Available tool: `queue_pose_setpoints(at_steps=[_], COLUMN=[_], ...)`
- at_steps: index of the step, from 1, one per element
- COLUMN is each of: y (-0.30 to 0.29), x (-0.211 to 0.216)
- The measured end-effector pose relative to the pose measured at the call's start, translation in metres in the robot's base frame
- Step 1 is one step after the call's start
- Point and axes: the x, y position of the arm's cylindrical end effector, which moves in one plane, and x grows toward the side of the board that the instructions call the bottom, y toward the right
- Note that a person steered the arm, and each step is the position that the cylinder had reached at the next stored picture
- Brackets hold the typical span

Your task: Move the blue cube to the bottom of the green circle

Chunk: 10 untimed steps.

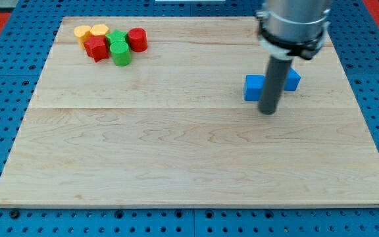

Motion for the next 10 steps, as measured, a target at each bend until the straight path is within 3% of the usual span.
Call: queue_pose_setpoints(at_steps=[1,2,3,4,5,6,7,8,9,10], y=[0.003,-0.105,-0.151,-0.105,-0.094,-0.124,-0.236,-0.239,-0.261,-0.284], x=[-0.029,-0.028,-0.036,-0.037,-0.052,-0.078,-0.08,-0.024,-0.01,-0.05])
